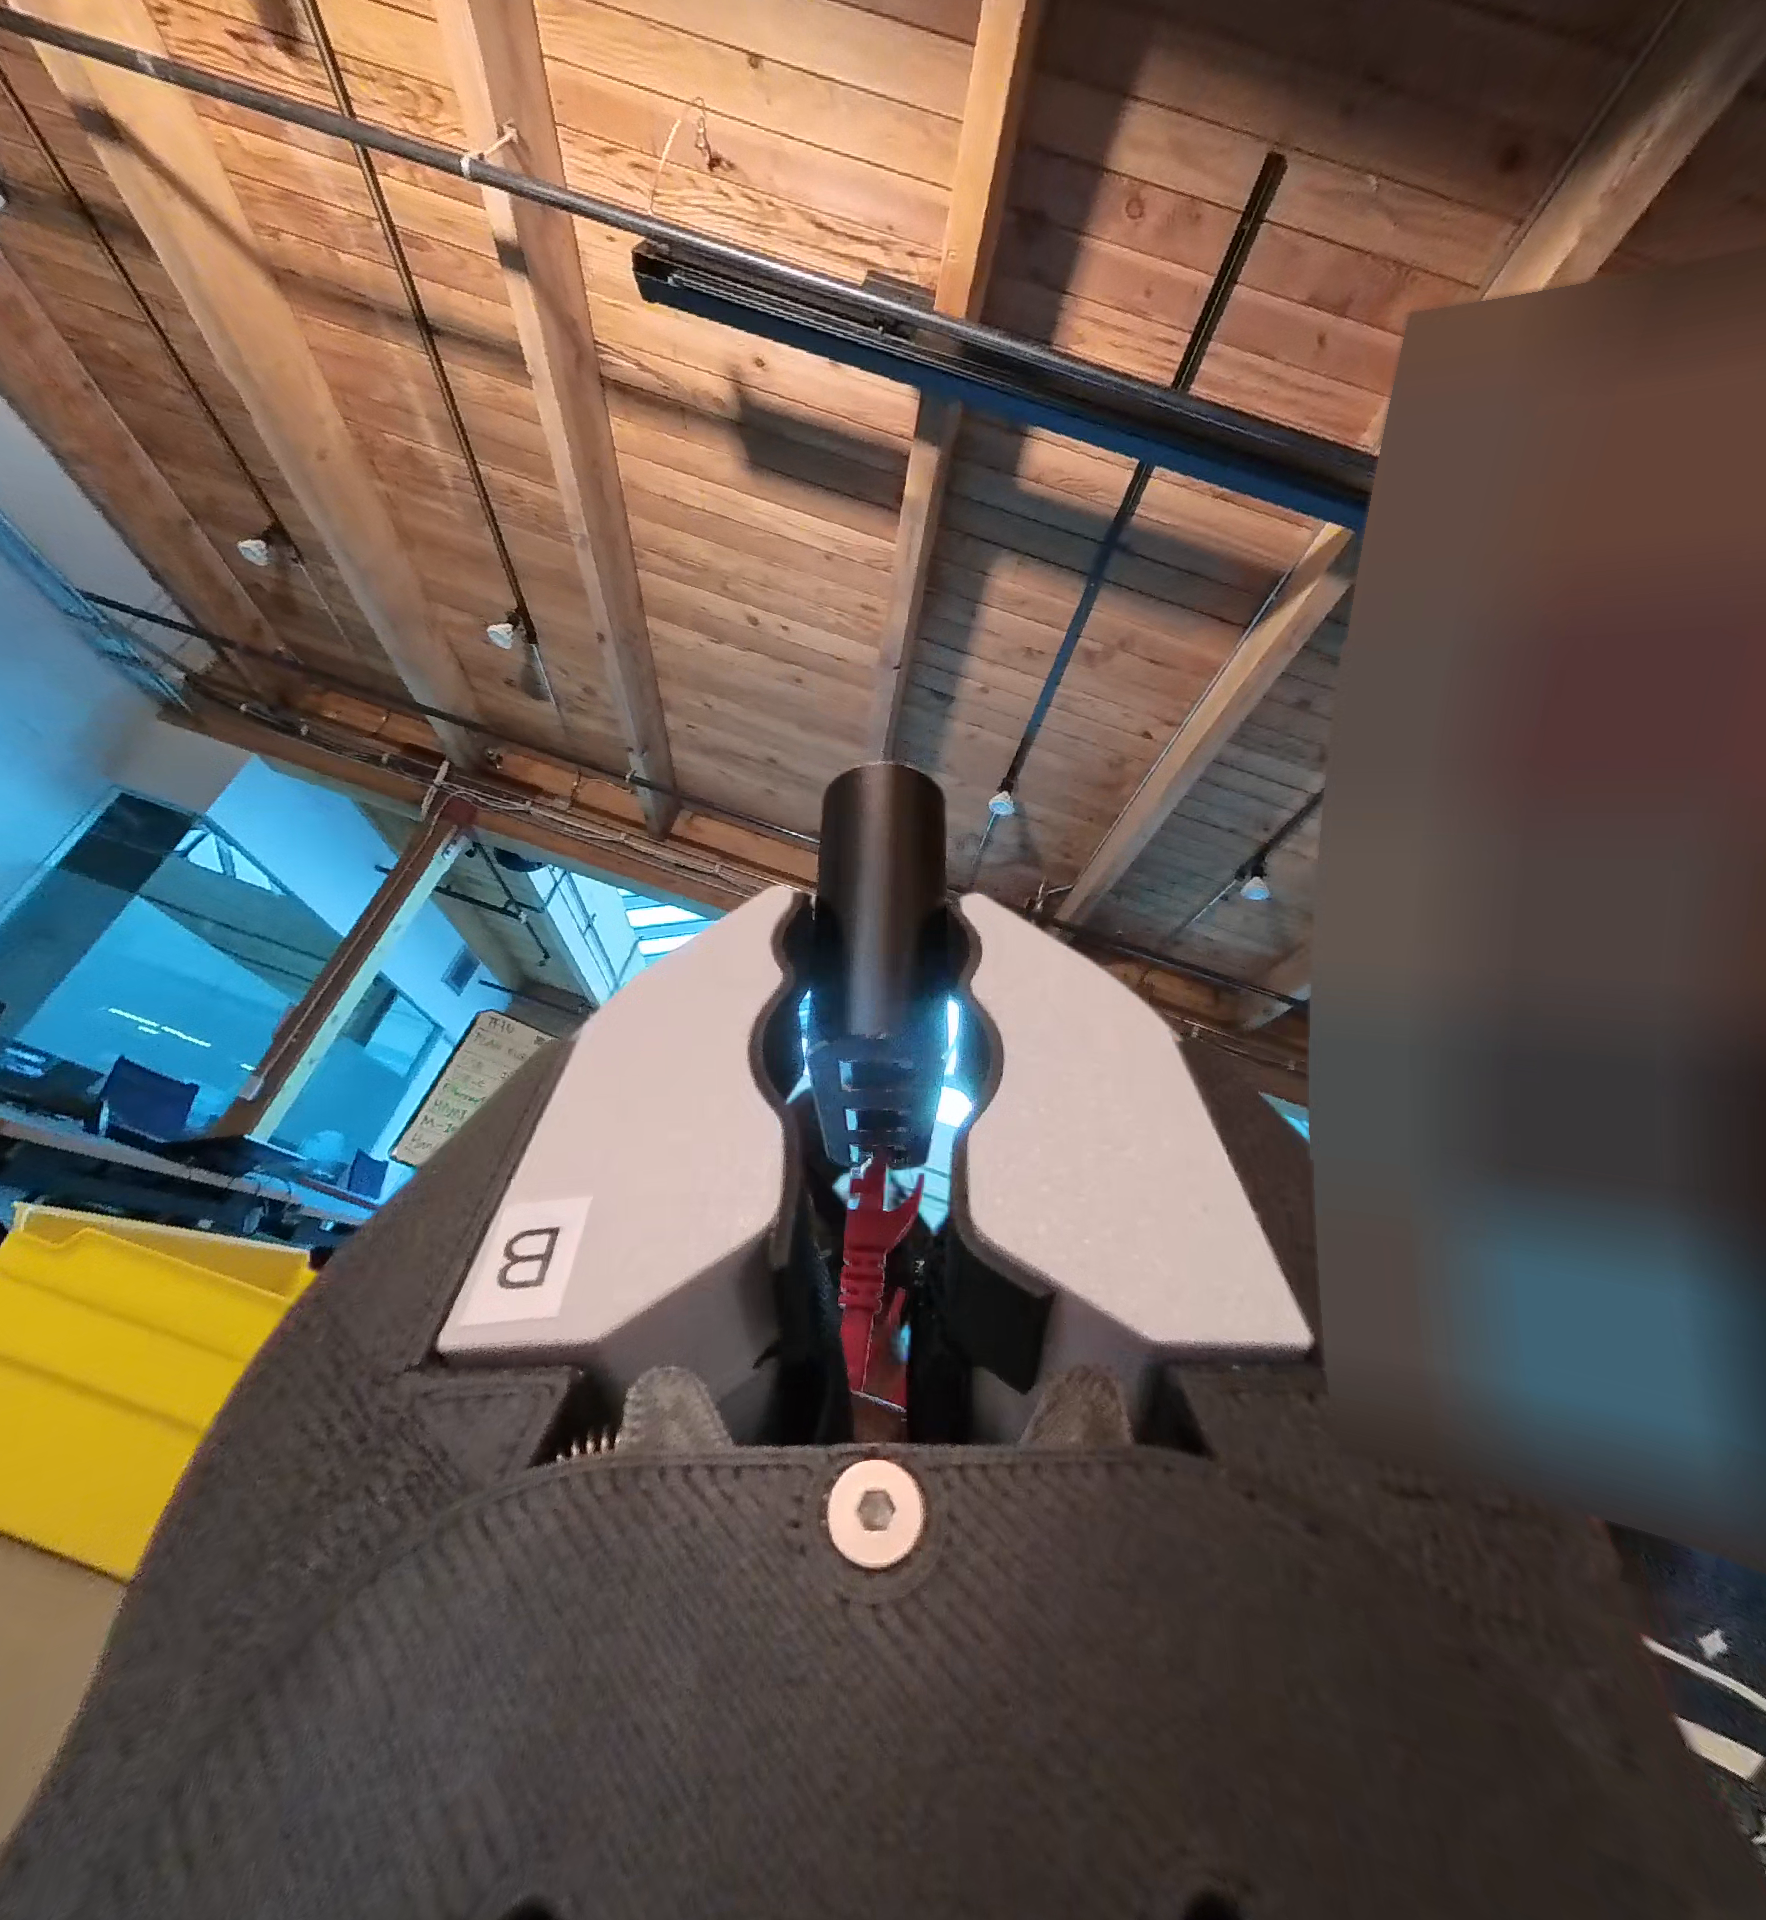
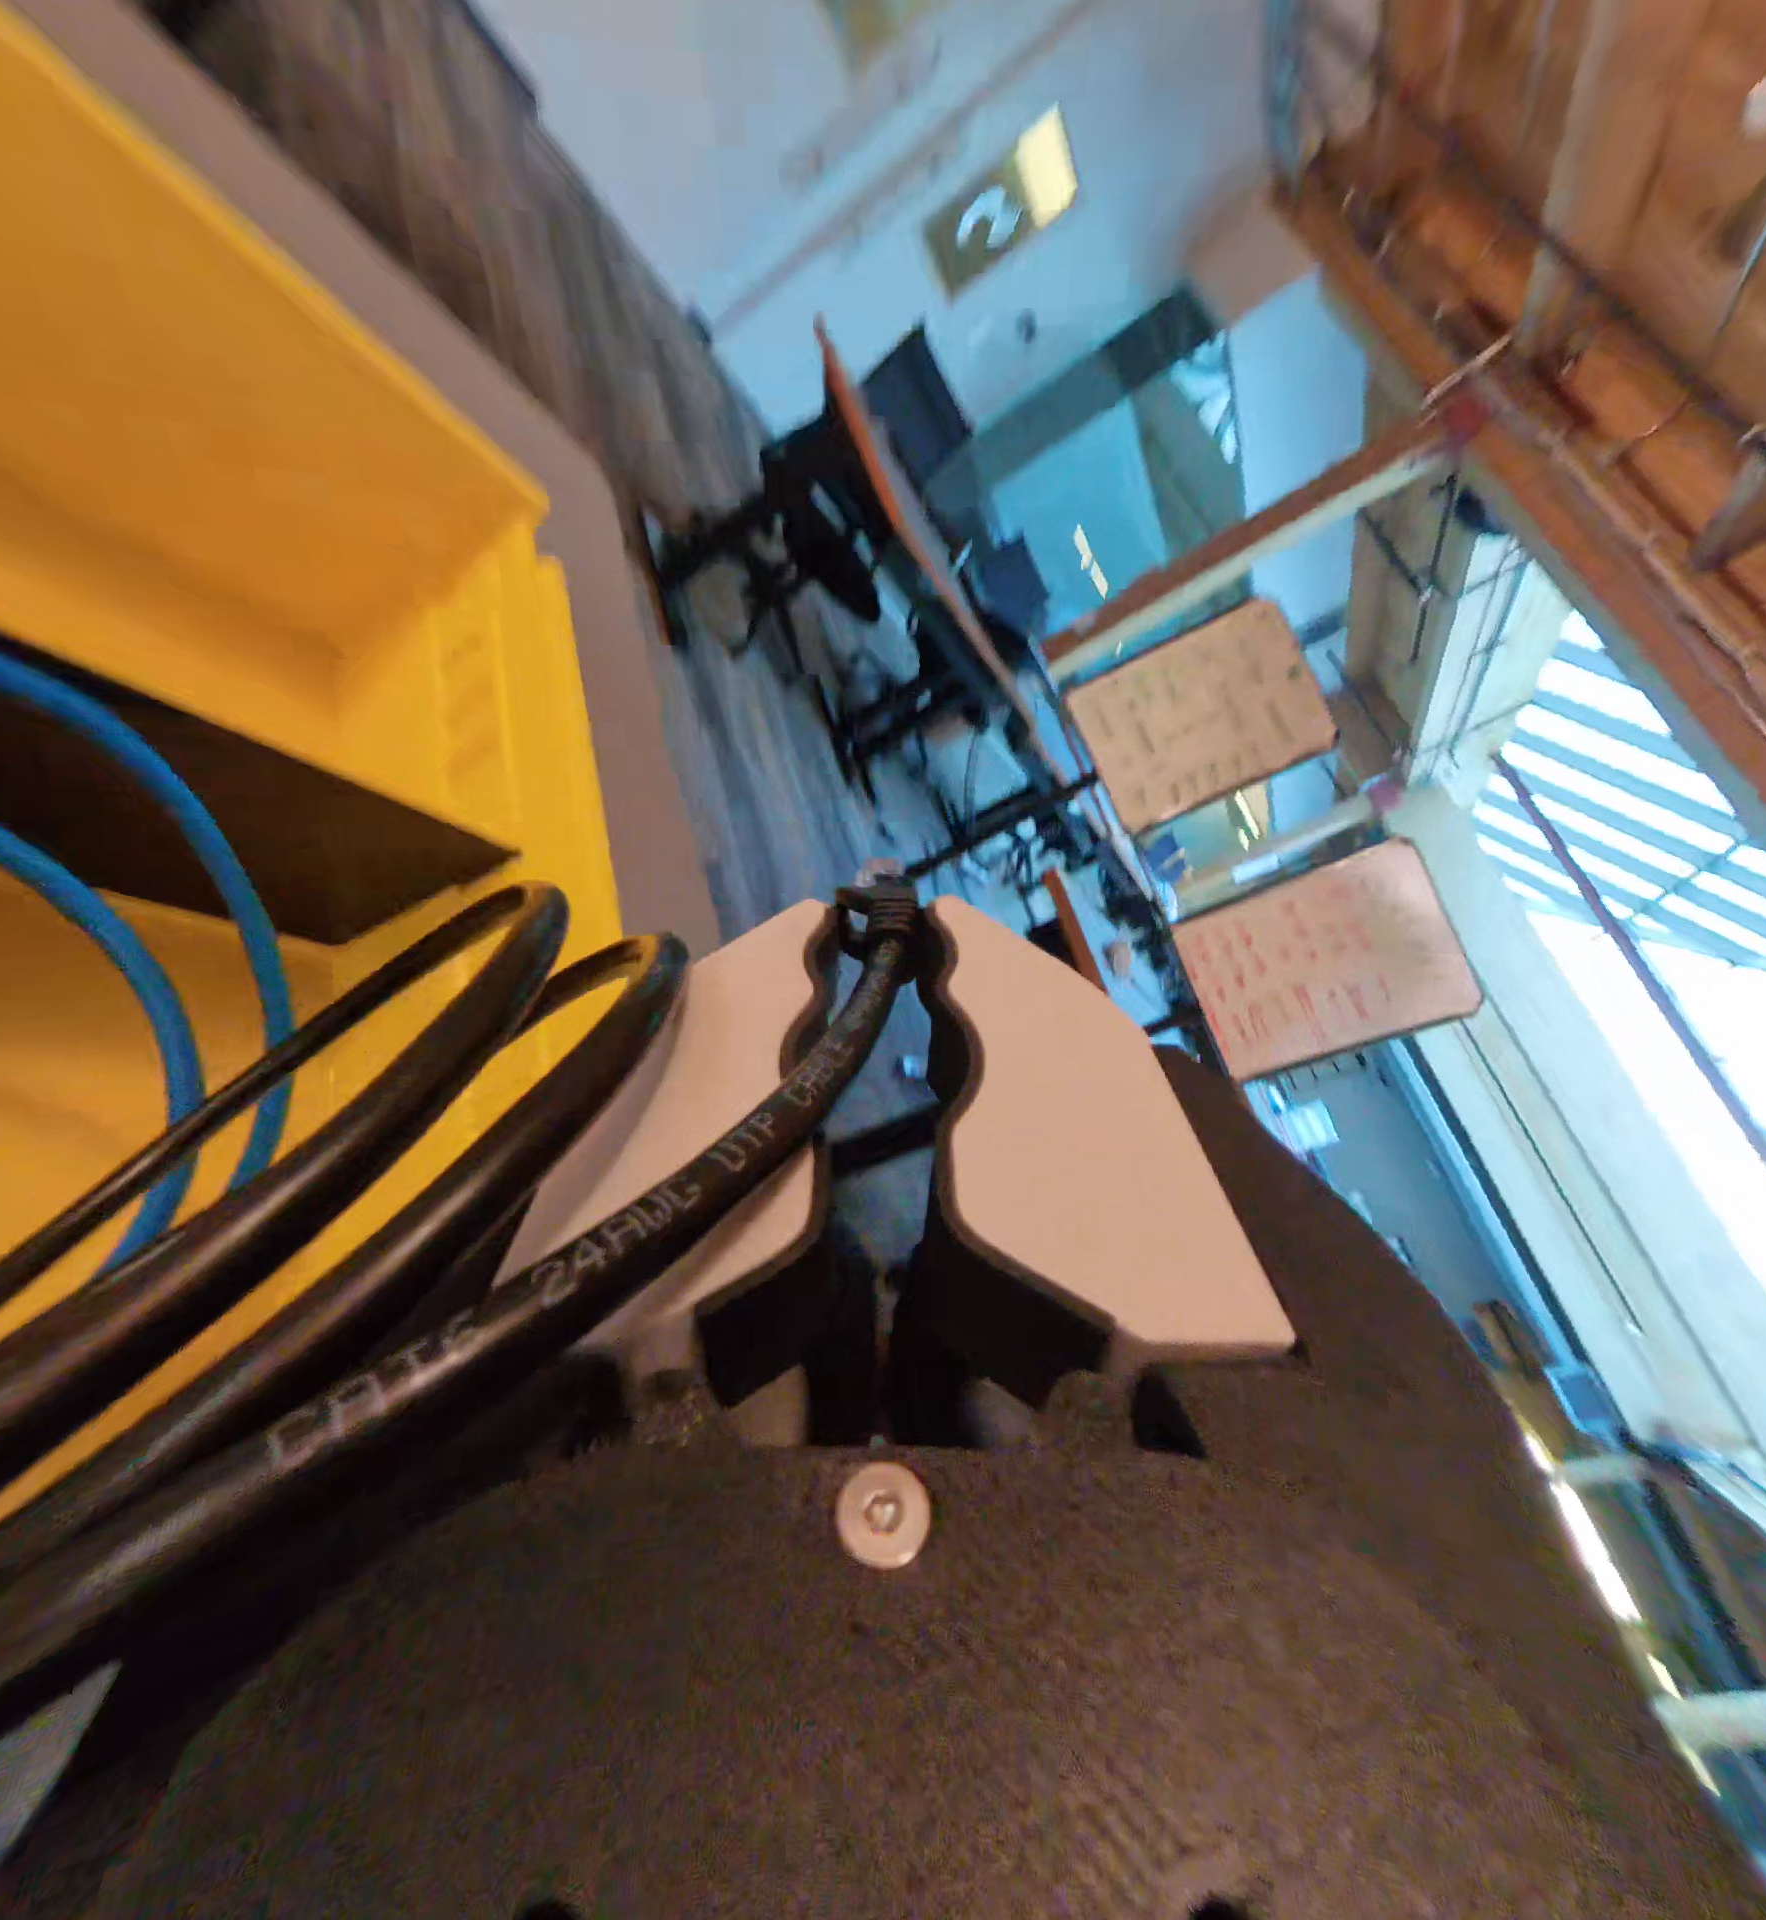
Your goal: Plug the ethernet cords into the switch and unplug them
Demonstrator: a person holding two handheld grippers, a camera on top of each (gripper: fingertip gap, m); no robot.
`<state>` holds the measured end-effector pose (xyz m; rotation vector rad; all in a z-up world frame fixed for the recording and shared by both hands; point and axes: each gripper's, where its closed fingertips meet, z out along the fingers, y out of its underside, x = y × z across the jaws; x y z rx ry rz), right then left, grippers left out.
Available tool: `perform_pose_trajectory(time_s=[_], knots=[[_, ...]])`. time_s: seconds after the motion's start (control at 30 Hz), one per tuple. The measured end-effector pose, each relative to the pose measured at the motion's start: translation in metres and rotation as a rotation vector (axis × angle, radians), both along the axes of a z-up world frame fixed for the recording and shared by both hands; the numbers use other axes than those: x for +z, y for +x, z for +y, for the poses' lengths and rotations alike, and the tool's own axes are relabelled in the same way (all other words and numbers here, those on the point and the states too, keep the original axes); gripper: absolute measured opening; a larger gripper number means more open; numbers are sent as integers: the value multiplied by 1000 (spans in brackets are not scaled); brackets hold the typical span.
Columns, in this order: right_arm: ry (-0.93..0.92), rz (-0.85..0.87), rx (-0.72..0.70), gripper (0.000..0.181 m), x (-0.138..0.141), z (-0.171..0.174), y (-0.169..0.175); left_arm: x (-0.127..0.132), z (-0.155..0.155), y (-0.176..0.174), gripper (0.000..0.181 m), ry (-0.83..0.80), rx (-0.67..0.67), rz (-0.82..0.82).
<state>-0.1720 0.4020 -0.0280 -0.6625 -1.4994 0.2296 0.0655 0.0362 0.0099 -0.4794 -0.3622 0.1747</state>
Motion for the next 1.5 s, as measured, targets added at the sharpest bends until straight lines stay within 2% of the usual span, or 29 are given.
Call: perform_pose_trajectory(time_s=[0.1,0.2,0.3,0.37,0.4,0.5,0.6,0.87,0.93,1.03,1.13,1.23,1.3,1.4,1.5], knots=[[31,-180,-68,13,-42,3,-15,0,2,1,24,-9,-4,6],[18,-401,-100,13,-83,-2,-16,0,4,2,24,-23,-3,9],[-143,-542,92,29,-107,-35,-13,0,6,1,24,-33,3,7],[-276,-651,183,54,-114,-52,-2,0,6,1,24,-36,4,7],[-303,-670,205,59,-112,-54,2,0,6,1,24,-36,8,7],[-348,-620,280,53,-95,-56,7,0,7,1,24,-38,5,8],[-418,-560,426,55,-76,-70,10,0,7,1,24,-39,7,7],[-363,-453,696,55,-56,-92,17,0,8,1,24,-51,5,6],[-265,-383,745,50,-50,-96,19,-1,8,1,24,-50,4,4],[-89,-368,833,46,-61,-111,28,-1,9,0,24,-50,-1,2],[-83,-441,859,41,-81,-125,28,-1,10,0,24,-56,-1,1],[-208,-502,886,40,-87,-138,29,-1,9,0,24,-52,2,-2],[-357,-497,918,39,-74,-147,33,-2,8,-1,24,-49,-2,-9],[-656,-437,1074,39,-32,-170,56,-3,9,-3,24,-57,1,-24],[-943,-379,1361,43,17,-197,104,-5,12,-6,24,-67,-4,-40]])
